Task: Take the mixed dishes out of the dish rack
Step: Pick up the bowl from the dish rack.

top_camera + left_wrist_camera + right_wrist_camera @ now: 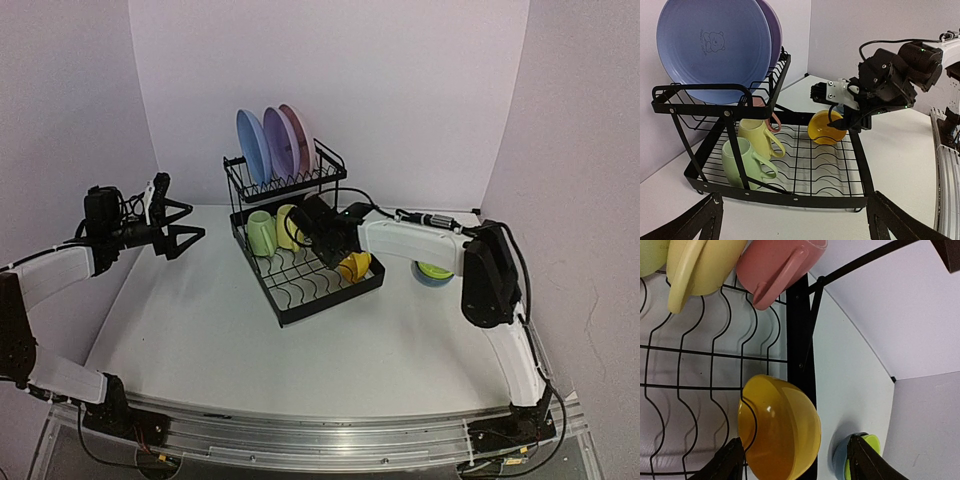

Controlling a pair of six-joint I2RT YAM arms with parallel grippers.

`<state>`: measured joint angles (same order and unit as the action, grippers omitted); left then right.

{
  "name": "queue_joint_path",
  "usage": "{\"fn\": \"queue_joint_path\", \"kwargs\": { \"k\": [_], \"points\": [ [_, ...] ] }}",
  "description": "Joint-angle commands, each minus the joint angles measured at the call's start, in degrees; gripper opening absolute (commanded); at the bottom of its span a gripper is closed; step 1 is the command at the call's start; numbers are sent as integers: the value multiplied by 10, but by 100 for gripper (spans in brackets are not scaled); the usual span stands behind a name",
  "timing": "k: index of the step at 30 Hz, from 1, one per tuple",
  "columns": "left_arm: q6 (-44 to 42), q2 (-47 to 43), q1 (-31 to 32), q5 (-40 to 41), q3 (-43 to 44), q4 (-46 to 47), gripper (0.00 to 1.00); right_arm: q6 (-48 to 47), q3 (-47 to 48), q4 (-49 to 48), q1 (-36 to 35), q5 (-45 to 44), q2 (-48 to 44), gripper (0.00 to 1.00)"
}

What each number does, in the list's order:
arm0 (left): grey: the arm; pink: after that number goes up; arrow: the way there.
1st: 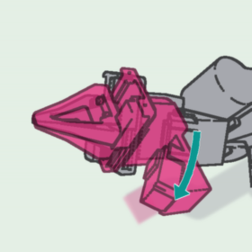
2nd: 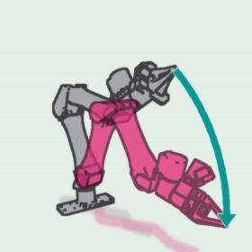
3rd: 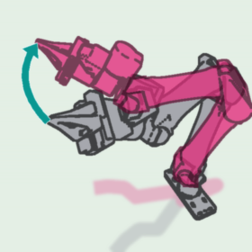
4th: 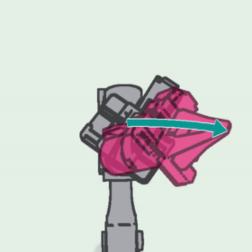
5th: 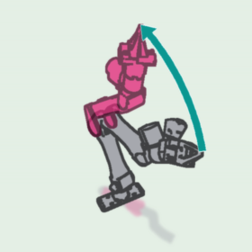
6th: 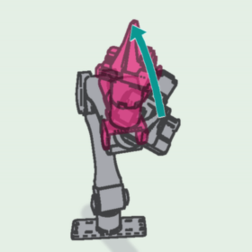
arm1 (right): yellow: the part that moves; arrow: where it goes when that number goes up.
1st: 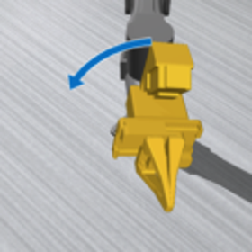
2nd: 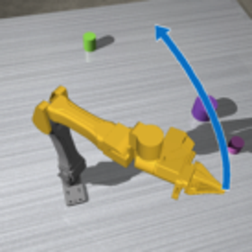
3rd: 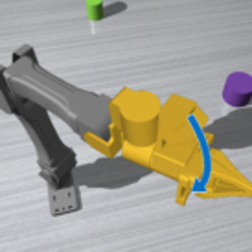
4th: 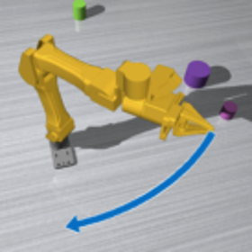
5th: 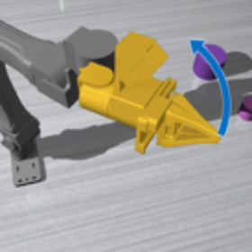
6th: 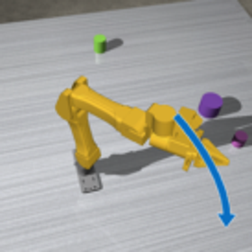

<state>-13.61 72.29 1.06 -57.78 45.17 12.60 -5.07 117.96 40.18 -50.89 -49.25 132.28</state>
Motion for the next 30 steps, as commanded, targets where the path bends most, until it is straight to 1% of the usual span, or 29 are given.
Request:
{"fn": "queue_joint_path", "kwargs": {
  "k": [1, 6, 15, 20, 24, 30],
  "points": [
    [4, -4, -3, 5, -6, 19, 100, -99, 66, 6, 0, -106, 46, 66],
    [3, -2, -3, 7, -5, 19, 100, -135, 81, 5, 0, -148, 80, 63],
    [4, 3, -2, 8, 2, 20, 100, -165, 84, 4, 4, -164, 116, 57],
    [9, 6, -3, 8, 9, 19, 100, -185, 107, 4, 11, -180, 132, 44],
    [15, 9, -3, 11, 11, 23, 100, -187, 103, 1, 18, -181, 133, 38],
    [21, 12, -3, 14, 14, 30, 100, -195, 101, -6, 23, -195, 135, 15]
  ]
}}
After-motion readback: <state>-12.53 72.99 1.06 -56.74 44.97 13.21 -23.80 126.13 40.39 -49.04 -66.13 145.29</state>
